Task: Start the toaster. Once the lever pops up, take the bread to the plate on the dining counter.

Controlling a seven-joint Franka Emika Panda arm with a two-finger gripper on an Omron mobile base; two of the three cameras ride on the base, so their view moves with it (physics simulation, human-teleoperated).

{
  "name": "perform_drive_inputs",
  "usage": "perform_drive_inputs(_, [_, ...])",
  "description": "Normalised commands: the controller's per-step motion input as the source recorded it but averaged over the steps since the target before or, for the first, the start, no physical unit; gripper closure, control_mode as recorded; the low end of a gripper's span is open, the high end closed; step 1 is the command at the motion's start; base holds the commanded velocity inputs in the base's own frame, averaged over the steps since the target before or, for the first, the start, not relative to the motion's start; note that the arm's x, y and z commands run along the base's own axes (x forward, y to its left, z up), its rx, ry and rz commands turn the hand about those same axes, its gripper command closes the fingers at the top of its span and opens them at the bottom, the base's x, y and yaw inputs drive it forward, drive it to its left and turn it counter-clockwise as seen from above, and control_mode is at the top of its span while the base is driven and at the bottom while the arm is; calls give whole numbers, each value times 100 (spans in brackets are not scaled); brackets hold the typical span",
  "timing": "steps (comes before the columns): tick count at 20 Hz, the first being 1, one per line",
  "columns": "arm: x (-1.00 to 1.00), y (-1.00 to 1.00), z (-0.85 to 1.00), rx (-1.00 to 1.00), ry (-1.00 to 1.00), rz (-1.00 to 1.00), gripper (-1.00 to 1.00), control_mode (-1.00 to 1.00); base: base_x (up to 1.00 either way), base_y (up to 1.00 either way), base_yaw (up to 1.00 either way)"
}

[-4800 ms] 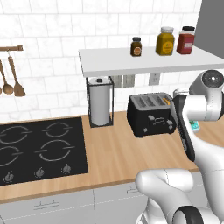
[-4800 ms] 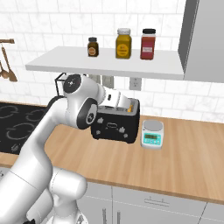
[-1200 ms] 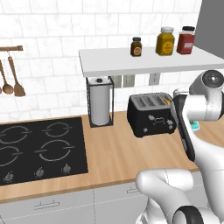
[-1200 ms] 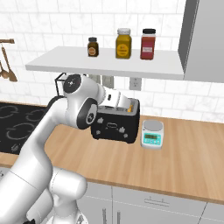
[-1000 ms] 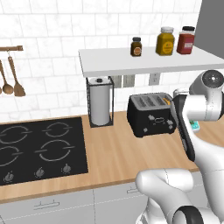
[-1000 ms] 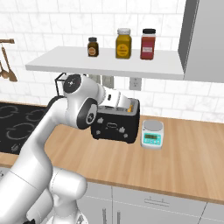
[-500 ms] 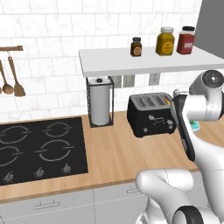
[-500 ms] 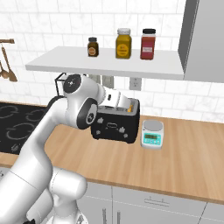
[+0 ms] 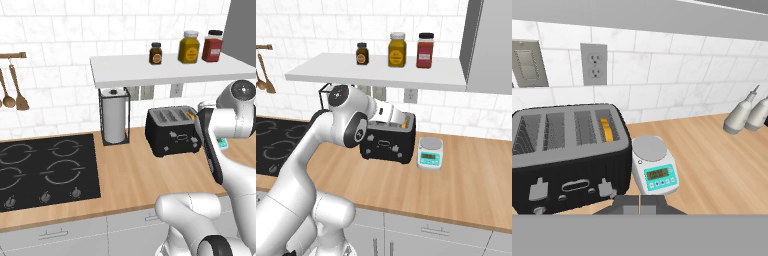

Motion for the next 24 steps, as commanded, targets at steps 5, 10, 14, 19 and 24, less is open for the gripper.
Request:
perform_drive_inputs(5, [0, 0, 0, 0, 0, 0, 100, -100, 0, 0, 0])
perform_drive_inputs(10, [0, 0, 0, 0, 0, 0, 100, -100, 0, 0, 0])
perform_drive_inputs(14, [0, 0, 0, 0, 0, 0, 100, -100, 0, 0, 0])
perform_drive_inputs(19, [0, 0, 0, 0, 0, 0, 100, -100, 0, 0, 0])
perform_drive_inputs(24, [0, 0, 0, 0, 0, 0, 100, -100, 0, 0, 0])
